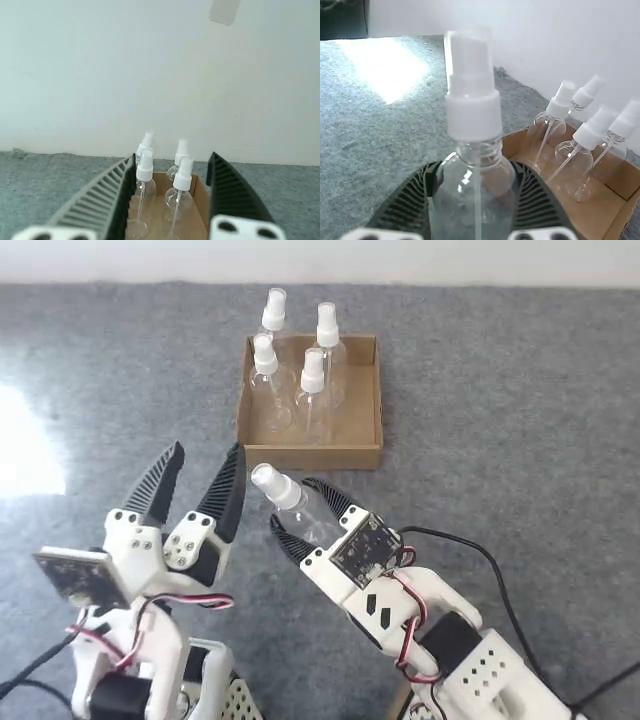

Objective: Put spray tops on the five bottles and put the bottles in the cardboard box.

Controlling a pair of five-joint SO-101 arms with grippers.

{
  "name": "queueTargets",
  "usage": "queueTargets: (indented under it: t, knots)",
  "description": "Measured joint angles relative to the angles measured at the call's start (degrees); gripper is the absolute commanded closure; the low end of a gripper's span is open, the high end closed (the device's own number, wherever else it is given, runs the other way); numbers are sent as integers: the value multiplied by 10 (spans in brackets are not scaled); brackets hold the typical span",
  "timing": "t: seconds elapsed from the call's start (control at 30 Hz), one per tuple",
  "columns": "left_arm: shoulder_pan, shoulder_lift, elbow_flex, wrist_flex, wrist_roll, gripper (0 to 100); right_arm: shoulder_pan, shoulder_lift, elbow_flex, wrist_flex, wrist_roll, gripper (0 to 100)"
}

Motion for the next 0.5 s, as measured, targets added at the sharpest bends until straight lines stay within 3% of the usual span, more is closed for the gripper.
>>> queueTargets:
  t: [0.27,0.5]
  knots:
    - [6,0,30,-31,0,787,0,0,0,0,0,985]
    - [85,0,33,-25,-35,787,-2,0,0,0,0,985]
